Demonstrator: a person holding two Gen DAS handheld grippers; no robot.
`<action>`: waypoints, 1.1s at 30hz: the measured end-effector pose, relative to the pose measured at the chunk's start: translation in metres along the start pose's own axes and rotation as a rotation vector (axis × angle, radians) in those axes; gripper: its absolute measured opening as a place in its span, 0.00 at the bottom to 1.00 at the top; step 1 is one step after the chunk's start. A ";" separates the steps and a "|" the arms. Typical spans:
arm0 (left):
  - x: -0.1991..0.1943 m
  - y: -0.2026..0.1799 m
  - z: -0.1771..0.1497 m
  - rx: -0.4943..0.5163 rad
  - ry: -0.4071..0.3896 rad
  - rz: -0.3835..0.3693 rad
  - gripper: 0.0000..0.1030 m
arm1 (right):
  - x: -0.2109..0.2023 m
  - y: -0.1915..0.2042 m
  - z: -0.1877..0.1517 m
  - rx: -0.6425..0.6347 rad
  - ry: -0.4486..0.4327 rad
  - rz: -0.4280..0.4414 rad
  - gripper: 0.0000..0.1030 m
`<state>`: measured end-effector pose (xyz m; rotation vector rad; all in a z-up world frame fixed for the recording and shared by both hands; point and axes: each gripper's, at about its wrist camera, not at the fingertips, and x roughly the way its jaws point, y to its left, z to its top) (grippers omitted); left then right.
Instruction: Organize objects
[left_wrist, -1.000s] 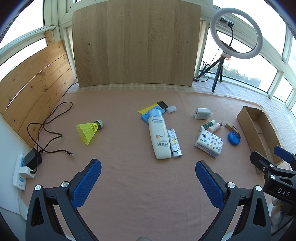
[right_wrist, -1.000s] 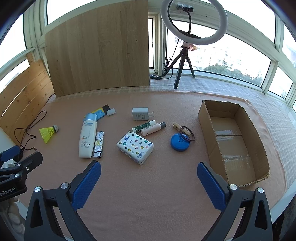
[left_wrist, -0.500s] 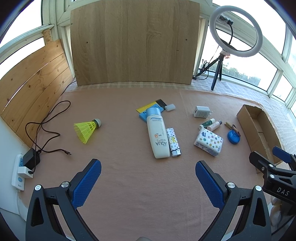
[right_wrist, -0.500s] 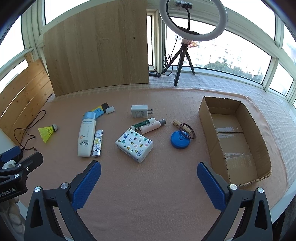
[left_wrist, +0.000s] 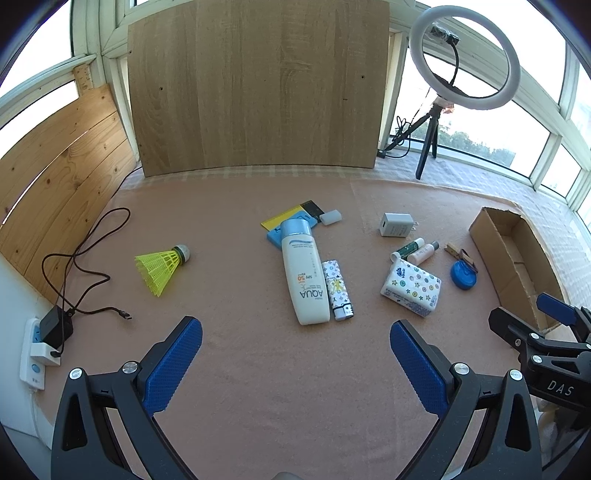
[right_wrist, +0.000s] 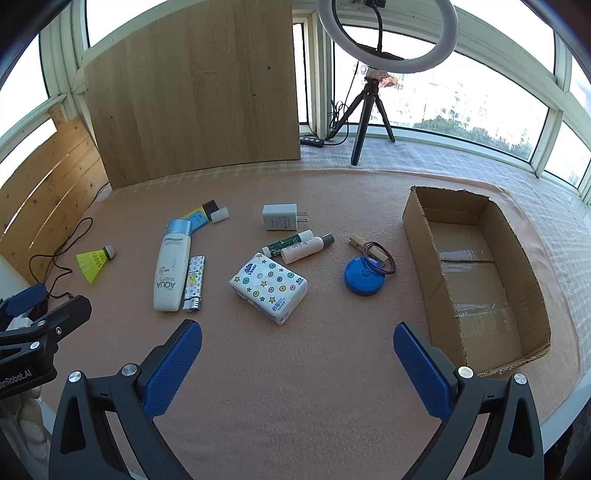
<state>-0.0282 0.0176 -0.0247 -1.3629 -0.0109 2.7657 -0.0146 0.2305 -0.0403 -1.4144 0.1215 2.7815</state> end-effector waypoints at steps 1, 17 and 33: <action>0.002 -0.001 0.001 0.001 0.001 -0.001 1.00 | 0.002 -0.001 0.001 0.001 0.001 0.003 0.99; 0.038 -0.018 0.012 0.019 0.024 -0.033 1.00 | 0.047 -0.029 0.027 0.063 0.065 0.137 0.85; 0.089 -0.056 0.030 0.063 0.060 -0.098 0.99 | 0.107 -0.047 0.042 0.154 0.213 0.307 0.43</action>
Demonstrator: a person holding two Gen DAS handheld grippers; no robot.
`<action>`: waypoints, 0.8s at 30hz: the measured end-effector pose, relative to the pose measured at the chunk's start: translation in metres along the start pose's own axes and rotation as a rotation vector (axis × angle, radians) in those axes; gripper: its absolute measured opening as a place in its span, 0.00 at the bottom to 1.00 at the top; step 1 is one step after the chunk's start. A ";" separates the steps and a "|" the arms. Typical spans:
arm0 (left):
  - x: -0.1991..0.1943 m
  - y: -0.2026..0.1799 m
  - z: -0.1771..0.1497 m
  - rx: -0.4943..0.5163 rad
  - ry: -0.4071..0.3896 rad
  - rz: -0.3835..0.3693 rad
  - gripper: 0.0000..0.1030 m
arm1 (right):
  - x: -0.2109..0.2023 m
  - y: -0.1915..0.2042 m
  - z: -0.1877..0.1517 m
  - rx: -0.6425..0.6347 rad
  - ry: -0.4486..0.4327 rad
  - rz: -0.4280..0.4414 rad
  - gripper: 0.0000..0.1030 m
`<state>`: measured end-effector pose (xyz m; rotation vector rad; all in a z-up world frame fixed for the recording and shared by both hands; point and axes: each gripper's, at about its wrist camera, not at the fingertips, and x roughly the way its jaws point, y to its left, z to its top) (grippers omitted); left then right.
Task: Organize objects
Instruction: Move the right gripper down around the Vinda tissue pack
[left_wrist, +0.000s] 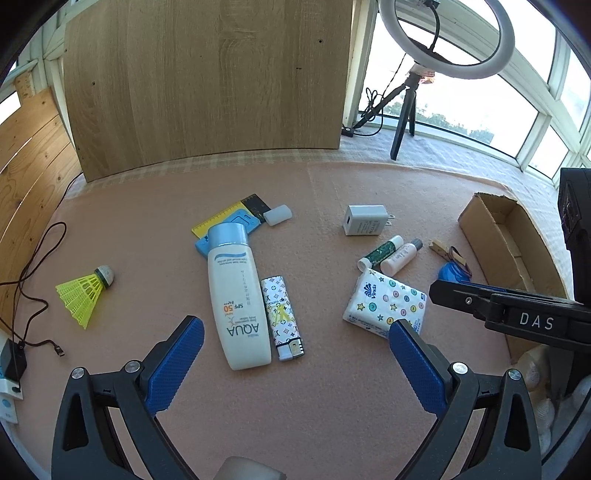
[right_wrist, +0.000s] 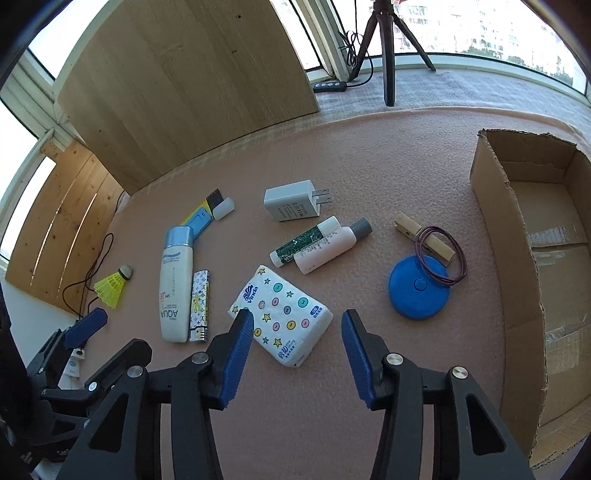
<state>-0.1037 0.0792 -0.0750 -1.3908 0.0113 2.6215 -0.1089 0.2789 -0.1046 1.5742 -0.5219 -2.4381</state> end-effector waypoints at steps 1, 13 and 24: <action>0.004 -0.002 0.001 0.002 0.006 -0.007 0.99 | 0.003 -0.001 0.002 0.005 0.004 0.003 0.43; 0.047 -0.019 0.012 0.019 0.074 -0.084 0.82 | 0.033 -0.013 0.015 0.088 0.090 0.076 0.29; 0.076 -0.023 0.014 0.001 0.125 -0.183 0.55 | 0.035 -0.022 0.016 0.121 0.102 0.094 0.22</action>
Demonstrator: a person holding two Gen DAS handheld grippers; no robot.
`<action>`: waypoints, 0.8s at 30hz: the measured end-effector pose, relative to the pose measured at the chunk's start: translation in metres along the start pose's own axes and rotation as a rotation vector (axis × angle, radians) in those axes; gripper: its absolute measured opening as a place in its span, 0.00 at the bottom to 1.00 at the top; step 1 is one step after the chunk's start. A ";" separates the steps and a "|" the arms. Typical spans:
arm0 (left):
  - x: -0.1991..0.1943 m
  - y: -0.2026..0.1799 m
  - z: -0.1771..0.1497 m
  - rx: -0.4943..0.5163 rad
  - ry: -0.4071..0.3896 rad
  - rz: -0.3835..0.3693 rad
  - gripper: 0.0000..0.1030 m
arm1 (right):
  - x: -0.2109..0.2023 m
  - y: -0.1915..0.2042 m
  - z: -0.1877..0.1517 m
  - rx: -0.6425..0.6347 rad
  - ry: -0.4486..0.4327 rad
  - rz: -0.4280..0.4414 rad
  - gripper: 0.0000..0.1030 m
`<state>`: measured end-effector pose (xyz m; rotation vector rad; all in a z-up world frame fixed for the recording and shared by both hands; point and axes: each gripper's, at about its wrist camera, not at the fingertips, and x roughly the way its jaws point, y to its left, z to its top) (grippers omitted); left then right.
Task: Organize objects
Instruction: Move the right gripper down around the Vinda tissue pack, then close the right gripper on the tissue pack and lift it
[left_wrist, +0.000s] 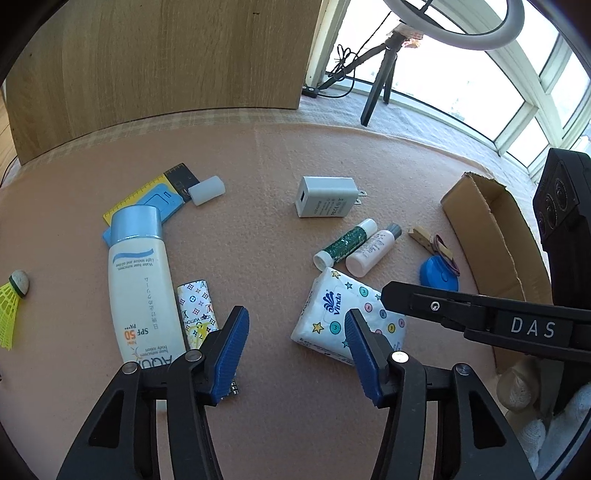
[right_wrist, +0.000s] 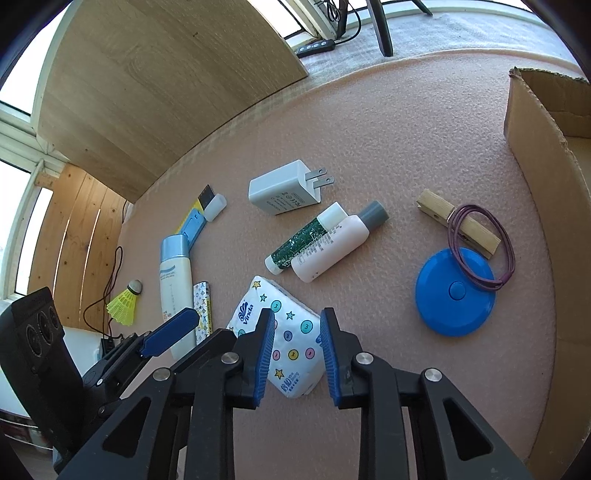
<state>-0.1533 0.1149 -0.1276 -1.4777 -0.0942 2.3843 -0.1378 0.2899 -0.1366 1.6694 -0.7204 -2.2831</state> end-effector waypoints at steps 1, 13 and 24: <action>0.002 0.000 0.001 0.002 0.002 -0.006 0.53 | 0.000 -0.001 0.001 0.003 -0.004 -0.006 0.22; 0.011 -0.007 -0.006 0.022 0.044 -0.100 0.36 | 0.011 -0.005 -0.014 0.040 0.058 0.041 0.22; 0.002 -0.022 -0.032 0.055 0.064 -0.169 0.26 | 0.001 -0.014 -0.036 0.060 0.064 0.050 0.19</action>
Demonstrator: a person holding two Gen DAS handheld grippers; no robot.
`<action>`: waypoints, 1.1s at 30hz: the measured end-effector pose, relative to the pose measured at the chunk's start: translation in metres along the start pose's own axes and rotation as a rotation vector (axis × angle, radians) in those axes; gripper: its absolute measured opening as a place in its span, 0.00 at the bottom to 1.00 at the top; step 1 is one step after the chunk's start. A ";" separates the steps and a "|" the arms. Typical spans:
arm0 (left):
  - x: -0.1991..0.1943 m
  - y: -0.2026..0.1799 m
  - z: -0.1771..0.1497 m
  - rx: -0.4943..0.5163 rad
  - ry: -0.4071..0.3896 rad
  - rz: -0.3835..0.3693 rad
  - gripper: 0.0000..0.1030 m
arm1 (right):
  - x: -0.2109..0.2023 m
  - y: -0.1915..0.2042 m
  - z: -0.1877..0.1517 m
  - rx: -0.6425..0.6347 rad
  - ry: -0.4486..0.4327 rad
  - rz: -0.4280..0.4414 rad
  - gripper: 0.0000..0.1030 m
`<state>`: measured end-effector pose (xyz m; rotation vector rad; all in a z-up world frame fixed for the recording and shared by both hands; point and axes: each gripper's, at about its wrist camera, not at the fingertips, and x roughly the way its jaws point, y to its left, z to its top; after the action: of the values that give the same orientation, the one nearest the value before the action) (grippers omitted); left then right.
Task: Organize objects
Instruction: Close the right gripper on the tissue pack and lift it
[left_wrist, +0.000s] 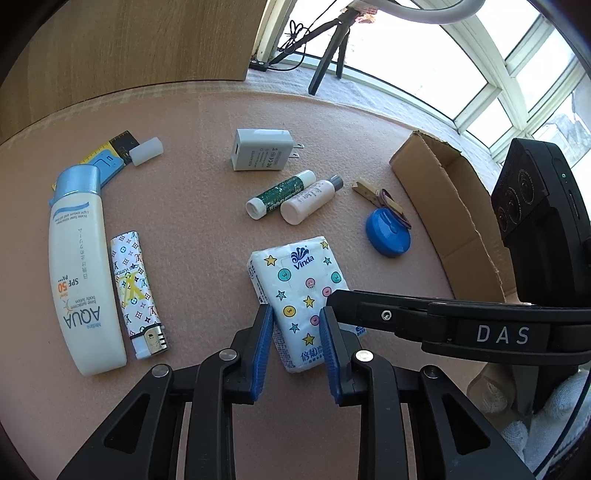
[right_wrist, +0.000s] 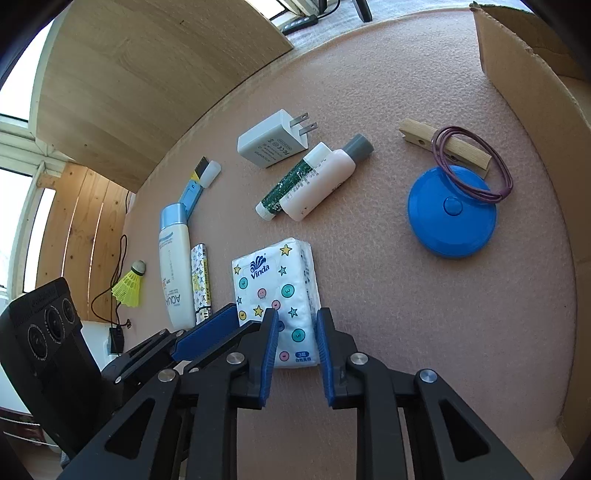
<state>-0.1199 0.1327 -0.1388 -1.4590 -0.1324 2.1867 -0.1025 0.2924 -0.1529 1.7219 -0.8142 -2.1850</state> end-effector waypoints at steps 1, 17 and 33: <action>-0.001 -0.001 -0.002 0.007 0.004 -0.003 0.26 | -0.001 -0.001 -0.002 -0.002 0.001 0.001 0.19; 0.009 -0.013 -0.004 0.053 0.021 0.059 0.64 | 0.007 0.030 0.003 -0.199 -0.029 -0.160 0.46; 0.008 -0.017 -0.003 0.027 0.008 0.037 0.55 | 0.010 0.040 0.000 -0.245 -0.011 -0.149 0.30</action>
<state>-0.1140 0.1506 -0.1407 -1.4662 -0.0737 2.2032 -0.1109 0.2547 -0.1389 1.6958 -0.4100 -2.2800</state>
